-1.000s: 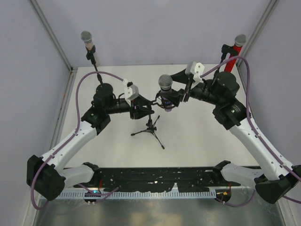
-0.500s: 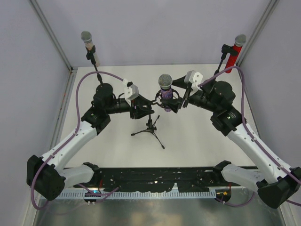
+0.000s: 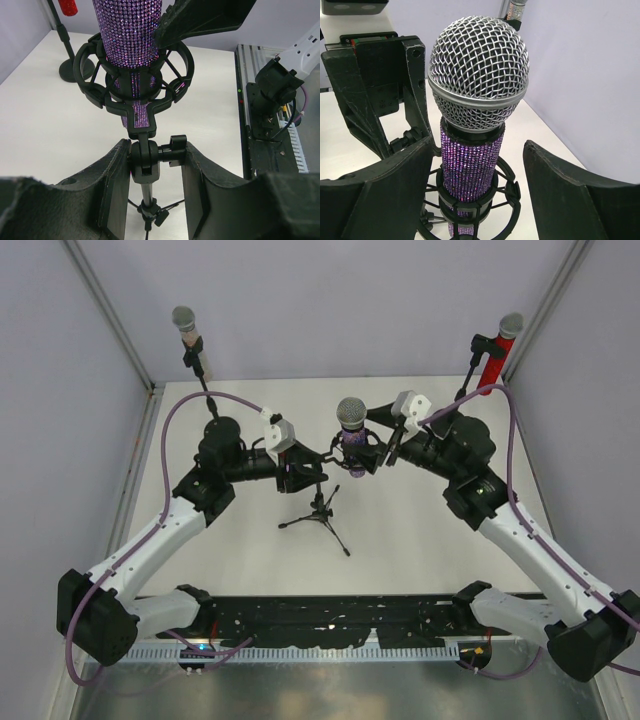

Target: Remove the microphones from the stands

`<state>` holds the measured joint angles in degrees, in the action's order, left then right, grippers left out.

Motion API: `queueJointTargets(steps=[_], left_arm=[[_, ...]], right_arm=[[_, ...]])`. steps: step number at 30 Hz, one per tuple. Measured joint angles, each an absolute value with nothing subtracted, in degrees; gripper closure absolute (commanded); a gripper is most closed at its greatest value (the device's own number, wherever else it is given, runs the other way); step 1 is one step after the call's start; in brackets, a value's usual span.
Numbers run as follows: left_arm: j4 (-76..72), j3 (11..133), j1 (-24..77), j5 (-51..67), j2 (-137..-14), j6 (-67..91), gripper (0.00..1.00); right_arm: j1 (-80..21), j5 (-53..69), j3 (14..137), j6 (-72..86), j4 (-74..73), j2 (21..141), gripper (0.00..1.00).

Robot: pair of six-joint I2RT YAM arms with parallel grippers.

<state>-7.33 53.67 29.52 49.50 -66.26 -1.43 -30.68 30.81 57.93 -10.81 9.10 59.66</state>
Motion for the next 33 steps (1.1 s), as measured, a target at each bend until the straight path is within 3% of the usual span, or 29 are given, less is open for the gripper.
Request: queueJointTargets(steps=[7,12,24,28,33], left_arm=[[-7.4,53.7,29.5,49.5,-66.3,-1.4,0.69],[-7.4,53.7,29.5,49.5,-66.3,-1.4,0.69],[-7.5,53.6,29.5,49.2,-66.3,-1.4,0.69],[-7.5,53.6,29.5,49.2,-66.3,-1.4,0.69],[-7.5,53.7,29.5,49.1,-66.3,-1.4,0.69]], right_arm=[[-30.7,30.6,57.3,-11.2,9.6,60.4,0.2],[-30.7,30.5,56.7,-11.9,9.6,60.8,0.23],[-30.9,30.7,56.6,-12.4,9.3,60.8,0.69],[-30.9,31.0,57.8,-13.1,7.4,61.1,0.77],[-31.0,31.9,63.3,-13.7,0.6,63.3,0.8]])
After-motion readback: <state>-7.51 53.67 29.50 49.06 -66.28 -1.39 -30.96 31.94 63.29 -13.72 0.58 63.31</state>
